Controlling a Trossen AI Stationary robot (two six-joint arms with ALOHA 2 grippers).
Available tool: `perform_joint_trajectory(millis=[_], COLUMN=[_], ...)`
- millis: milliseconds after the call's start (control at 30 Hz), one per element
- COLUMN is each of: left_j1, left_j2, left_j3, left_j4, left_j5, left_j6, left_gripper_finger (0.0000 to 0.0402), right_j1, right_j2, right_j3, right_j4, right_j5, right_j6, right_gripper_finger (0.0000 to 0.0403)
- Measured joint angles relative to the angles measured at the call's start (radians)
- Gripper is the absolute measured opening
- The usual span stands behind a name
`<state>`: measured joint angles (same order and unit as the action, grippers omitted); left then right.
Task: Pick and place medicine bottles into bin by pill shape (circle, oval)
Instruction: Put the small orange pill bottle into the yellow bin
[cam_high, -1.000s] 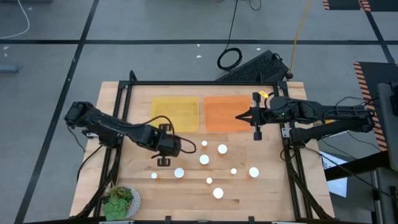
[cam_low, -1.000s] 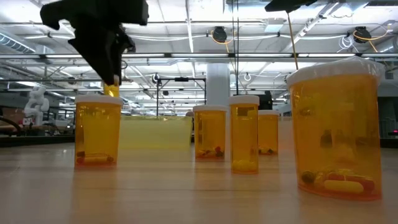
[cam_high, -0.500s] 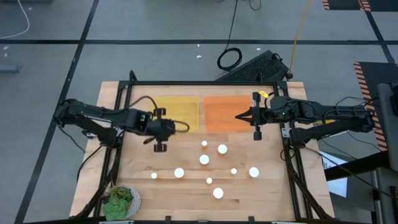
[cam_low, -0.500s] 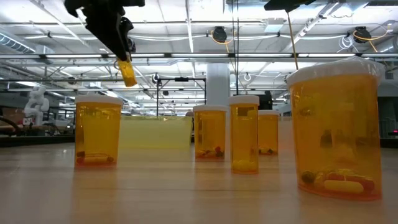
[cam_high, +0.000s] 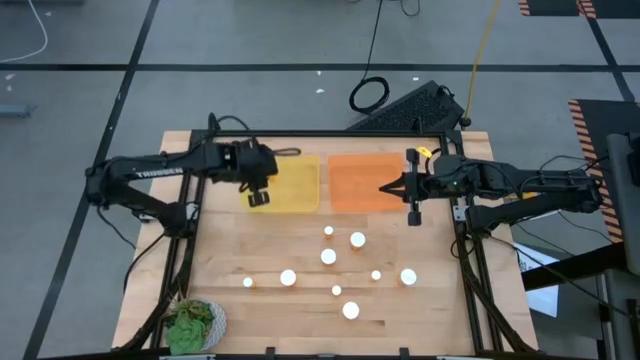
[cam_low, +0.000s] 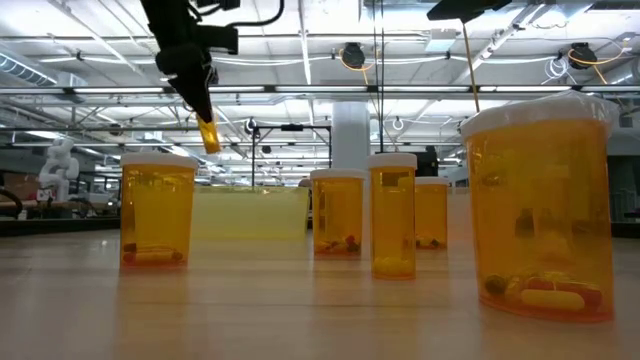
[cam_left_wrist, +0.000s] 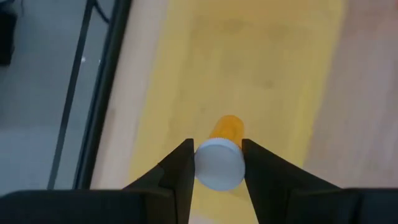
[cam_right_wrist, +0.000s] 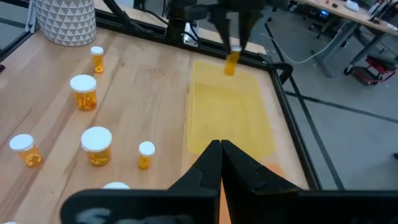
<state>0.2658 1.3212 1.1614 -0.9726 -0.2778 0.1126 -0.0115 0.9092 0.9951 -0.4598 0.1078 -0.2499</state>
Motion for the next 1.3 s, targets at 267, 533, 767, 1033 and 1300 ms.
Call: perform_joint_trajectory(millis=[267,533,767,1033,1300], left_j1=[0.150,0.225,0.262,0.268,0.261], left_j2=[0.000,0.001,0.002,0.069,0.270], left_j3=[-0.057,-0.164,-0.236,-0.222,-0.170], left_j4=[0.052,0.168,0.267,0.270,0.216], left_j5=[0.023,0.024,0.025,0.025,-0.015], left_j6=[0.018,0.032,0.042,0.006,-0.041], left_gripper_finger=[0.0126,0.0126,0.0126,0.0126,0.0126], right_j1=[0.000,0.000,0.000,0.000,0.000], right_j2=[0.000,0.000,0.000,0.000,0.000], right_j3=[0.000,0.000,0.000,0.000,0.000], right_j4=[-0.009,-0.009,-0.007,0.037,0.055], right_j5=[-0.002,-0.003,-0.003,-0.003,-0.003], right_j6=[0.033,0.033,0.031,0.000,-0.025], right_gripper_finger=[0.0000,0.0000,0.0000,0.0000,0.0000])
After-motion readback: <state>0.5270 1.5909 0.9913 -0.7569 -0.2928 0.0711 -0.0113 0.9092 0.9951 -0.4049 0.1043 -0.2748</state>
